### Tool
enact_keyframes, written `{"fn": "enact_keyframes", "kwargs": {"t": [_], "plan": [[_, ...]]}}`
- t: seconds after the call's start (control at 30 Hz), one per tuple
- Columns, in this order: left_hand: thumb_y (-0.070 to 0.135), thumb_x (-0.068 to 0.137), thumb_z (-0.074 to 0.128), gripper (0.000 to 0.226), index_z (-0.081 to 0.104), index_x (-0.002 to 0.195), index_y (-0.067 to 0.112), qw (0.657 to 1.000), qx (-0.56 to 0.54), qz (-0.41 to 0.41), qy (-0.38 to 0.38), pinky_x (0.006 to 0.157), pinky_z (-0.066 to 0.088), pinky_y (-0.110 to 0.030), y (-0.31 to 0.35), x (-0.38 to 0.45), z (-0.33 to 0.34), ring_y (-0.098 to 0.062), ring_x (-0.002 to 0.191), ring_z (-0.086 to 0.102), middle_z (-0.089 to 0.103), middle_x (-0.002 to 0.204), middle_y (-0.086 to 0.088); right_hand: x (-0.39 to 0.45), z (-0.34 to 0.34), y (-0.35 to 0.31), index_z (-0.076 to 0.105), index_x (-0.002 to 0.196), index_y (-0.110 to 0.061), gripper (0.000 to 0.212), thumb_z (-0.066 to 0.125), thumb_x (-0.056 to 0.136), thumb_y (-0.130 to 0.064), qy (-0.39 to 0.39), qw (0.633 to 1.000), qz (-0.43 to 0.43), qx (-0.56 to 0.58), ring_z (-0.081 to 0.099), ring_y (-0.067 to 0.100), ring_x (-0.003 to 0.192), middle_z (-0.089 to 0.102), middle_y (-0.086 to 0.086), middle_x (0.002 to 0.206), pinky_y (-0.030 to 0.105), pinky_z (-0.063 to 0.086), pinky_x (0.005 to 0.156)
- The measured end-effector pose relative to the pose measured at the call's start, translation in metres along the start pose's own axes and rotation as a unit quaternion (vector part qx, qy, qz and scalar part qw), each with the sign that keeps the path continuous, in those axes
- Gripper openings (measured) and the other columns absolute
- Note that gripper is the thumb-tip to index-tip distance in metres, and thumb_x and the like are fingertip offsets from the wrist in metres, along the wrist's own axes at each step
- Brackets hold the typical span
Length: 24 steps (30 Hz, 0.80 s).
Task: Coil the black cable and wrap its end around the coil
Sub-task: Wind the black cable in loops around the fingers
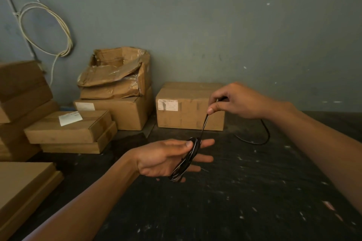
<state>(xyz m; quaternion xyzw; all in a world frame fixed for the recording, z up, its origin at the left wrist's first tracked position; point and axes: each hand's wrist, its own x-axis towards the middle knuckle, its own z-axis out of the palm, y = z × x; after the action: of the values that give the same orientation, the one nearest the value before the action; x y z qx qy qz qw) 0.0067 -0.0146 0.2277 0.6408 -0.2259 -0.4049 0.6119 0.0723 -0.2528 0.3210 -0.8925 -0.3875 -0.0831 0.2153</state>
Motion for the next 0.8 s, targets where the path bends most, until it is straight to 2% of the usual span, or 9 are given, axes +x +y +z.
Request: {"fn": "enact_keyframes", "kwargs": {"t": [0.1,0.2,0.3,0.37,0.5,0.57,0.67,0.73,0.8], "plan": [[0.050,0.091,0.051,0.056,0.037,0.145,0.044,0.999,0.002,0.009,-0.036,0.115,0.019,-0.060,0.006,-0.001,0.006,-0.029,0.145,0.030,0.037,0.156,-0.001,-0.004,0.012,0.015,0.073,0.087,-0.027,0.006,0.069,0.086,-0.030,-0.004,0.998,0.014,0.064,0.065,0.007,0.086,0.071,-0.012,0.085,0.032,0.050,0.077],[0.047,0.093,0.052,0.056,0.037,0.146,0.041,0.997,-0.002,0.023,-0.072,0.115,0.016,-0.063,0.013,0.001,0.014,-0.032,0.145,0.028,0.034,0.157,-0.005,-0.004,0.024,0.027,0.070,0.086,-0.031,0.009,0.065,0.091,-0.025,0.016,0.995,0.025,0.098,0.067,0.009,0.090,0.072,-0.009,0.088,0.033,0.051,0.084],[0.042,0.096,0.049,0.057,0.031,0.150,0.035,0.993,-0.014,0.055,-0.106,0.113,0.010,-0.068,0.022,0.002,0.020,-0.039,0.146,0.021,0.026,0.159,-0.014,-0.007,0.037,0.038,0.070,0.086,-0.023,0.011,0.061,0.093,-0.023,0.036,0.991,0.021,0.126,0.066,0.018,0.089,0.072,0.000,0.087,0.041,0.051,0.085],[0.039,0.097,0.048,0.056,0.029,0.150,0.033,0.988,-0.026,0.086,-0.124,0.113,0.014,-0.066,0.029,0.002,0.022,-0.042,0.146,0.018,0.020,0.160,-0.017,-0.011,0.052,0.044,0.069,0.085,-0.018,0.015,0.058,0.095,-0.020,0.050,0.989,0.021,0.140,0.065,0.021,0.085,0.069,0.004,0.085,0.044,0.052,0.082],[0.035,0.097,0.048,0.055,0.030,0.150,0.033,0.978,-0.058,0.132,-0.152,0.111,0.020,-0.063,0.048,0.002,0.025,-0.046,0.145,0.013,0.015,0.160,-0.019,-0.022,0.090,0.055,0.067,0.102,-0.007,0.026,0.051,0.098,-0.026,0.035,0.987,0.022,0.157,0.066,0.025,0.100,0.071,0.011,0.103,0.051,0.052,0.089],[0.036,0.097,0.047,0.053,0.032,0.149,0.035,0.976,-0.056,0.148,-0.150,0.110,0.021,-0.063,0.058,0.003,0.026,-0.045,0.145,0.013,0.017,0.160,-0.018,-0.027,0.110,0.055,0.064,0.112,-0.010,0.027,0.048,0.099,-0.027,0.021,0.984,0.026,0.174,0.064,0.022,0.108,0.069,0.010,0.113,0.047,0.053,0.092],[0.038,0.097,0.046,0.053,0.032,0.148,0.039,0.974,-0.049,0.168,-0.145,0.109,0.018,-0.064,0.067,0.007,0.025,-0.048,0.144,0.011,0.015,0.160,-0.018,-0.027,0.135,0.050,0.064,0.110,-0.013,0.028,0.045,0.100,-0.030,0.041,0.980,0.032,0.192,0.064,0.024,0.105,0.068,0.010,0.110,0.051,0.053,0.089],[0.039,0.097,0.043,0.052,0.031,0.147,0.040,0.971,-0.056,0.186,-0.142,0.108,0.014,-0.067,0.071,0.010,0.024,-0.052,0.144,0.010,0.014,0.161,-0.018,-0.027,0.144,0.041,0.066,0.114,-0.015,0.025,0.046,0.101,-0.024,0.046,0.978,0.034,0.200,0.062,0.025,0.112,0.067,0.011,0.116,0.050,0.050,0.096],[0.040,0.097,0.037,0.050,0.032,0.147,0.041,0.969,-0.059,0.203,-0.127,0.107,0.015,-0.070,0.073,0.013,0.023,-0.051,0.143,0.013,0.016,0.160,-0.016,-0.029,0.146,0.028,0.067,0.105,-0.031,0.024,0.048,0.100,-0.018,0.052,0.981,0.026,0.187,0.064,0.021,0.103,0.069,0.002,0.108,0.044,0.052,0.092]]}}
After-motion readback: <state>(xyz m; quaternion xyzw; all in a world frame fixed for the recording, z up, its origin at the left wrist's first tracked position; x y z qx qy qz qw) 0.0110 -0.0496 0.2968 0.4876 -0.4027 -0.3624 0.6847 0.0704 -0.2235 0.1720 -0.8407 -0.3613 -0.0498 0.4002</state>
